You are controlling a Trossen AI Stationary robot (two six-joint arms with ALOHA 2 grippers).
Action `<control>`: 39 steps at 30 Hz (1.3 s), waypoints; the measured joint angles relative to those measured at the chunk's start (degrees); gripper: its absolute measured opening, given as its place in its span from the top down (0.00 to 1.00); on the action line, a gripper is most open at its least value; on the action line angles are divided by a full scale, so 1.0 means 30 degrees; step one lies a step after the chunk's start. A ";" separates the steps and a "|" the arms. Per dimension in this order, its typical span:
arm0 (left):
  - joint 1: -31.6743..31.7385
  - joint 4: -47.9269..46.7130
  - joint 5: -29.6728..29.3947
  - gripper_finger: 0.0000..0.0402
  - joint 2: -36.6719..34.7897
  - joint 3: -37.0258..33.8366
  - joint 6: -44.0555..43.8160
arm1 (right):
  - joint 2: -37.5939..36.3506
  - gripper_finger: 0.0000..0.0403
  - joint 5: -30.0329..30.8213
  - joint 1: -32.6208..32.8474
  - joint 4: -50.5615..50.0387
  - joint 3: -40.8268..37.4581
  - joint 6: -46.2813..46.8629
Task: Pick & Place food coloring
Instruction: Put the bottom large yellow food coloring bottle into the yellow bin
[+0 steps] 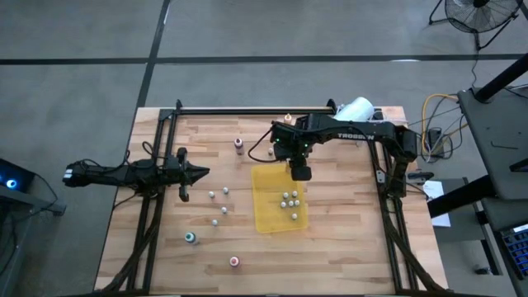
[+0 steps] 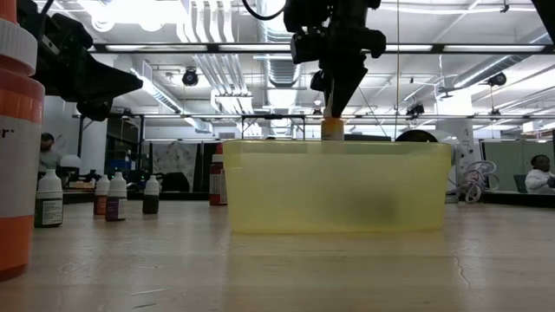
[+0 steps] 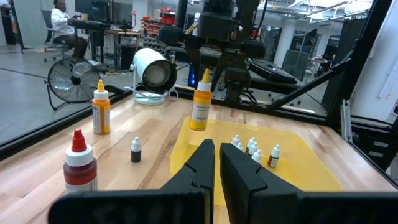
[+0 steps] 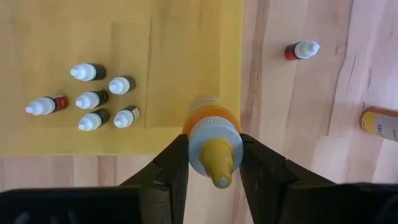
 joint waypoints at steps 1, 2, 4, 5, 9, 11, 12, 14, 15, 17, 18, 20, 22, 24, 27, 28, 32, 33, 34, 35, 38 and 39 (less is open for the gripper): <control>-0.0003 0.0000 -0.0003 1.00 -0.0004 0.0006 0.0000 | 0.0000 0.73 -0.0002 0.0000 0.0007 0.0000 0.0000; -0.0003 0.0000 -0.0003 1.00 -0.0004 0.0003 -0.0004 | 0.0000 0.73 -0.0007 0.0000 0.0008 0.0000 0.0000; 0.0001 0.0000 -0.0006 1.00 -0.0001 0.0006 0.0000 | 0.0000 0.73 -0.0007 0.0000 0.0022 0.0000 0.0000; -0.0004 0.0000 -0.0004 1.00 -0.0005 0.0006 0.0000 | 0.0000 0.73 -0.0004 0.0000 0.0022 0.0000 0.0000; -0.0002 0.0000 -0.0002 1.00 -0.0002 0.0006 -0.0002 | 0.0003 0.73 -0.0003 0.0000 0.0076 -0.0206 0.0000; 0.0001 0.0000 -0.0005 1.00 0.0000 -0.0001 -0.0006 | 0.0007 0.73 -0.0007 0.0000 0.0116 -0.0306 -0.0007; -0.0006 0.0000 0.0001 1.00 -0.0007 0.0006 -0.0001 | 0.0007 0.73 -0.0007 0.0016 0.0171 -0.0368 -0.0007; 0.0001 0.0000 -0.0006 1.00 -0.0001 0.0000 -0.0007 | 0.0007 0.73 -0.0007 0.0036 0.0276 -0.0508 -0.0004; -0.0002 0.0000 -0.0005 1.00 -0.0004 0.0006 -0.0003 | 0.0007 0.73 0.0000 0.0036 0.0358 -0.0578 -0.0007; -0.0006 0.0000 -0.0004 1.00 -0.0007 0.0006 0.0000 | 0.0009 0.73 -0.0007 0.0036 0.0735 -0.0765 -0.0007; -0.0002 0.0000 -0.0002 1.00 0.0000 0.0006 -0.0004 | 0.0007 0.73 -0.0007 0.0036 0.0918 -0.0881 0.0000; -0.0002 0.0000 -0.0005 1.00 -0.0006 0.0006 -0.0004 | 0.0010 0.73 -0.0007 0.0036 0.1319 -0.1194 0.0000; 0.0000 0.0000 -0.0006 1.00 0.0000 0.0006 0.0000 | 0.0015 0.73 -0.0004 0.0036 0.1642 -0.1496 0.0000; -0.0006 0.0000 -0.0006 1.00 0.0000 0.0006 0.0000 | 0.0015 0.73 -0.0005 0.0036 0.1719 -0.1637 0.0000; -0.0001 0.0000 -0.0004 1.00 -0.0002 0.0006 -0.0002 | 0.0015 0.73 0.0000 0.0036 0.1726 -0.1745 0.0000; 0.0001 0.0000 -0.0005 1.00 -0.0006 0.0006 -0.0003 | 0.0015 0.73 0.0000 0.0036 0.1776 -0.1756 0.0000; -0.0006 0.0000 -0.0006 1.00 -0.0001 0.0006 -0.0007 | 0.0015 0.73 0.0000 0.0029 0.2061 -0.1756 0.0007; -0.0003 0.0000 -0.0003 1.00 -0.0004 0.0006 0.0000 | 0.0015 0.73 0.0000 0.0029 0.2069 -0.1756 0.0043; 0.0001 0.0000 0.0001 1.00 -0.0007 0.0006 -0.0004 | 0.0015 0.73 0.0000 0.0029 0.2062 -0.1756 0.0087; 0.0001 0.0000 -0.0006 1.00 -0.0006 0.0006 0.0000 | 0.0015 0.73 0.0000 0.0029 0.2069 -0.1756 0.0095; -0.0004 0.0000 -0.0002 1.00 -0.0002 0.0002 -0.0007 | 0.0015 0.73 0.0000 0.0029 0.2062 -0.1756 0.0122; 0.0000 0.0000 0.0000 1.00 -0.0002 0.0006 -0.0005 | 0.0015 0.73 0.0000 0.0029 0.2062 -0.1756 0.0138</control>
